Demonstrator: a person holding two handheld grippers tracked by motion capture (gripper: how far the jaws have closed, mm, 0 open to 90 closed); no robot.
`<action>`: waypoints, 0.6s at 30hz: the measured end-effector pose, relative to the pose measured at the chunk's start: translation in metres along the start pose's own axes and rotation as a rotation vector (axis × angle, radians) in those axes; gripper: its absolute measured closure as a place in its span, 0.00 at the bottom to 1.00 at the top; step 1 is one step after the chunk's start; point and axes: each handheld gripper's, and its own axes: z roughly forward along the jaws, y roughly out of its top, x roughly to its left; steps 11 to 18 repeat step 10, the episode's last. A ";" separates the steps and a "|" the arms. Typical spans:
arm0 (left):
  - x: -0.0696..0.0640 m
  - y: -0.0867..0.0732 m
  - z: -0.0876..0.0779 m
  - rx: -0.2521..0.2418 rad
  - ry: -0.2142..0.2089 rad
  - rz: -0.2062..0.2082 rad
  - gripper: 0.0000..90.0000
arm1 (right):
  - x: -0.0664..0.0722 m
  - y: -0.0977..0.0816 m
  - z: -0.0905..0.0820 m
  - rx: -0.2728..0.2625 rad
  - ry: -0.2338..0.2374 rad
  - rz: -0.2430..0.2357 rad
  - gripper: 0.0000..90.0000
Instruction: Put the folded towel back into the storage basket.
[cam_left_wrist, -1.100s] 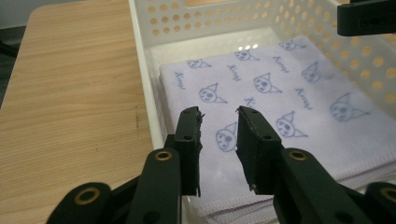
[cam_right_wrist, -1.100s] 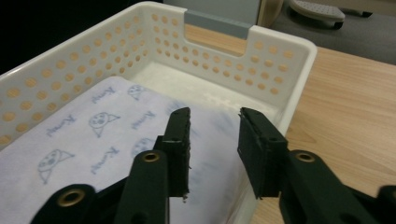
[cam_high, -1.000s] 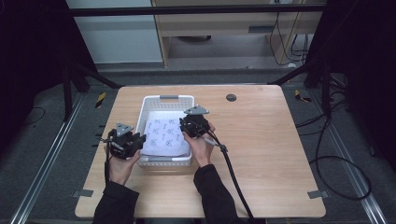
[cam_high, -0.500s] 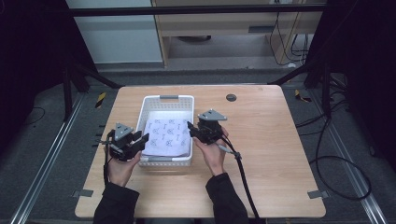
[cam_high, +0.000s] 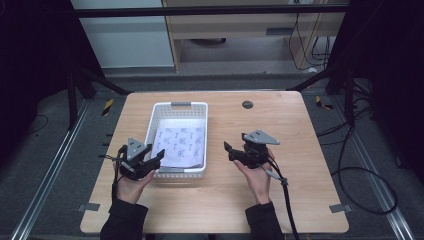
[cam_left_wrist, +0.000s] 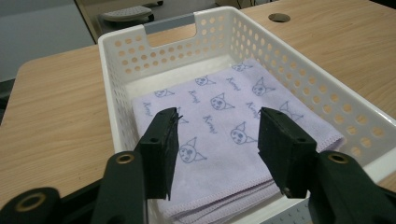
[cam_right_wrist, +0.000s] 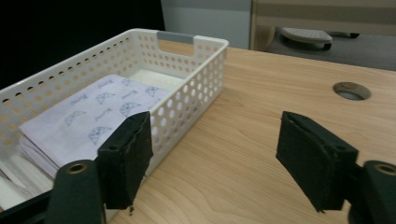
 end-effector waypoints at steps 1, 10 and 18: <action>0.000 -0.001 0.000 0.000 0.004 -0.001 0.51 | -0.004 -0.002 -0.004 -0.003 -0.005 0.004 0.26; -0.008 -0.004 -0.002 -0.013 -0.009 0.011 0.43 | -0.036 -0.032 -0.030 0.024 -0.040 0.032 0.20; -0.008 -0.004 -0.002 -0.013 -0.009 0.011 0.43 | -0.036 -0.032 -0.030 0.024 -0.040 0.032 0.20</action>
